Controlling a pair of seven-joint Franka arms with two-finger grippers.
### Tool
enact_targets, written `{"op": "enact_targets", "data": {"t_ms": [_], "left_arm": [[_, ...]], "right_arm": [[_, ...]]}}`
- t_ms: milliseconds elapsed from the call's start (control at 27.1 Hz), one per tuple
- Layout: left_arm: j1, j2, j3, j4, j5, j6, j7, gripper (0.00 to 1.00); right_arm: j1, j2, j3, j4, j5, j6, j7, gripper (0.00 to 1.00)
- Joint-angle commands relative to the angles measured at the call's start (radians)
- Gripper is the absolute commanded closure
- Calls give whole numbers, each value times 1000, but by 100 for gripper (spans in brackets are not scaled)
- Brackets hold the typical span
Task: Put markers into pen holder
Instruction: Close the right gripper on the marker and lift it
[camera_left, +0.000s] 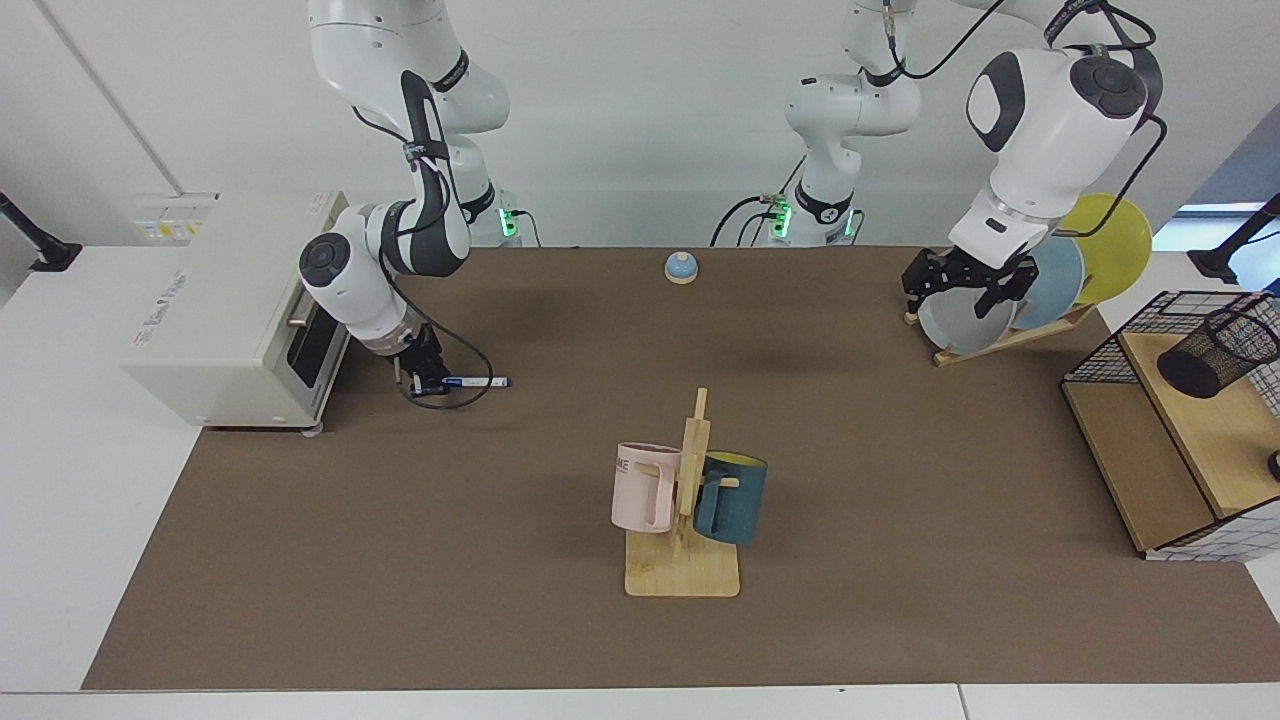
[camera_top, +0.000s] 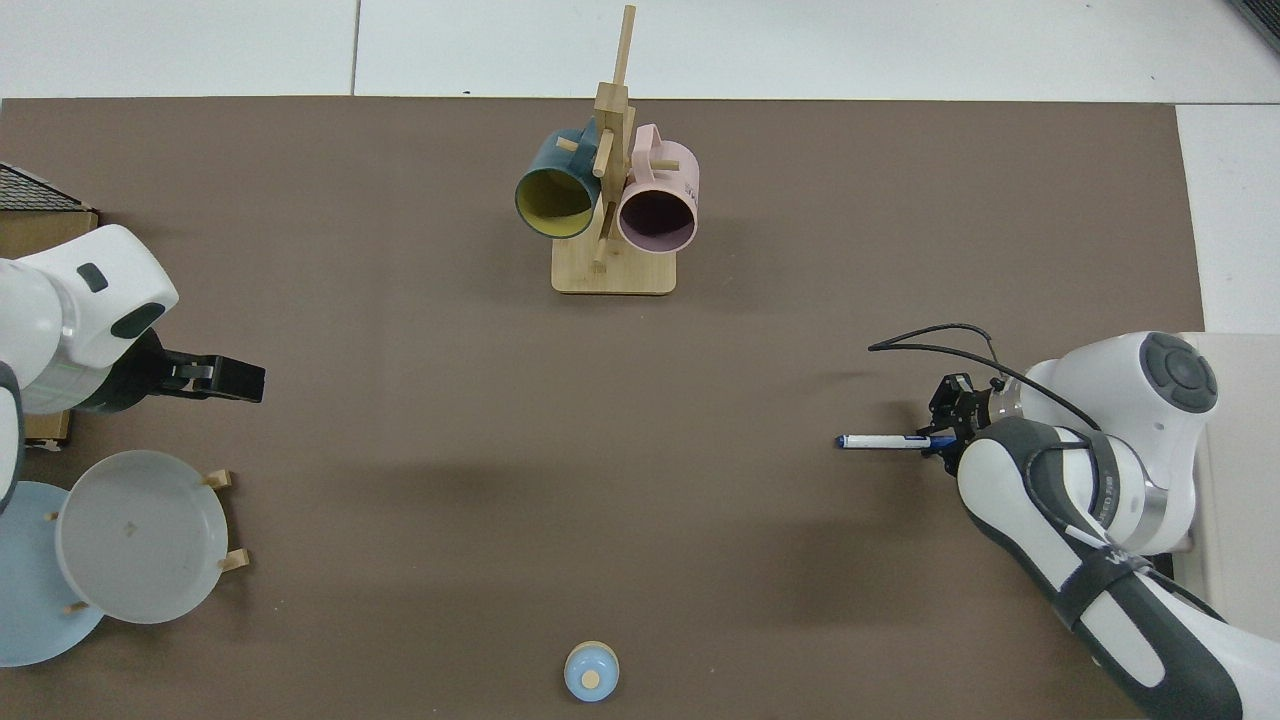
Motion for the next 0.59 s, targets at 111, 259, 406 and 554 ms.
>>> {"op": "enact_targets", "data": {"t_ms": [111, 259, 406, 554], "left_arm": [[-7, -21, 9, -22, 3, 15, 41, 0], [-6, -21, 17, -18, 3, -2, 149, 0], [-6, -20, 21, -10, 3, -19, 355, 0], [-7, -17, 21, -8, 5, -19, 409, 0]], "right_arm": [[-6, -14, 11, 96, 49, -81, -26, 100], [29, -21, 14, 179, 140, -120, 23, 100], [95, -29, 15, 246, 148, -135, 162, 100], [181, -29, 17, 306, 149, -129, 291, 100]]}}
